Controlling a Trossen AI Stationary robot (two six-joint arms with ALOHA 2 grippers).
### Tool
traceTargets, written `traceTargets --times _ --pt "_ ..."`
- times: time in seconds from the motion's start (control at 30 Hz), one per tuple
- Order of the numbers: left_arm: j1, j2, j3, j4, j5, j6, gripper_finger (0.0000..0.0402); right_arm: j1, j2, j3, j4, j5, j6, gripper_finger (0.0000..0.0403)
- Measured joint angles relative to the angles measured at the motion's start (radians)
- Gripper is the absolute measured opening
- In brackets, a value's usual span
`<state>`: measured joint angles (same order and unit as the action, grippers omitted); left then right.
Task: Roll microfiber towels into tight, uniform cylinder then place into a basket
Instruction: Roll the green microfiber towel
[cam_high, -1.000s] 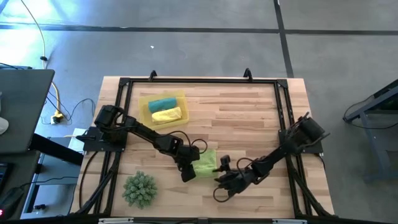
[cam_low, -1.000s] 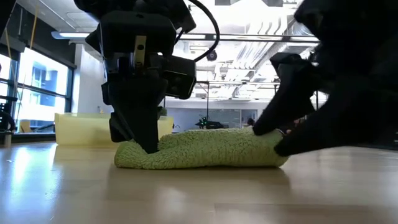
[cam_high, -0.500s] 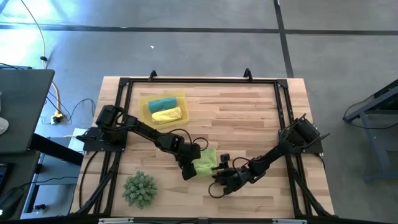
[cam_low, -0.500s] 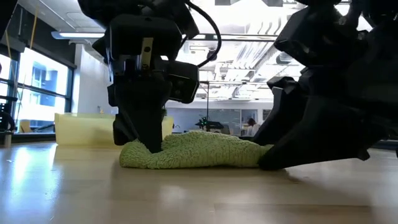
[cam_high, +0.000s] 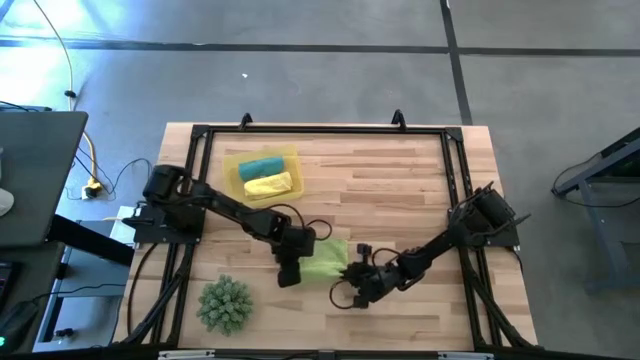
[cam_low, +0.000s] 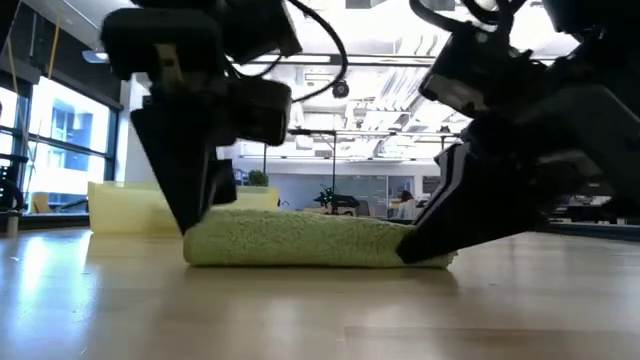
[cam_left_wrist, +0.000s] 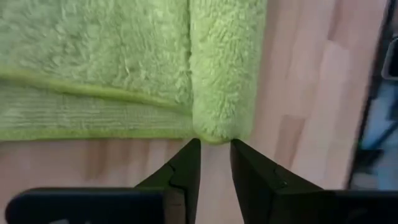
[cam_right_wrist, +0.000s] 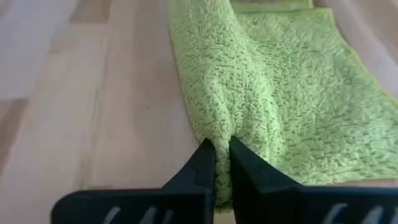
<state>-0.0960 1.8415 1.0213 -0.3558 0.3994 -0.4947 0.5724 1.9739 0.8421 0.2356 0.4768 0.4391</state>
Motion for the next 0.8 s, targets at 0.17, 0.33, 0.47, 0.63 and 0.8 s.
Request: traceTargets --times 0.17,0.33,0.47,0.63,0.8 --pt "-0.058 -0.054 0.001 -0.064 -0.180 0.076 0.0078 -0.028 -0.025 -0.005 0.010 -0.096 0.080 0.0003" --pt "-0.163 -0.094 0.003 -0.042 -0.364 0.195 0.0078 -0.095 -0.068 -0.008 0.008 -0.318 0.164 0.0002" --pt "-0.255 -0.104 0.003 -0.036 -0.583 0.261 0.0078 -0.154 -0.072 -0.007 0.012 -0.481 0.279 0.0001" --pt "-0.347 -0.082 0.004 0.027 -0.730 0.324 0.0078 -0.217 -0.072 -0.007 0.017 -0.620 0.373 0.0001" --pt "-0.393 -0.034 0.005 0.135 -0.757 0.426 0.0087 -0.264 -0.071 -0.007 0.026 -0.716 0.423 0.0001"
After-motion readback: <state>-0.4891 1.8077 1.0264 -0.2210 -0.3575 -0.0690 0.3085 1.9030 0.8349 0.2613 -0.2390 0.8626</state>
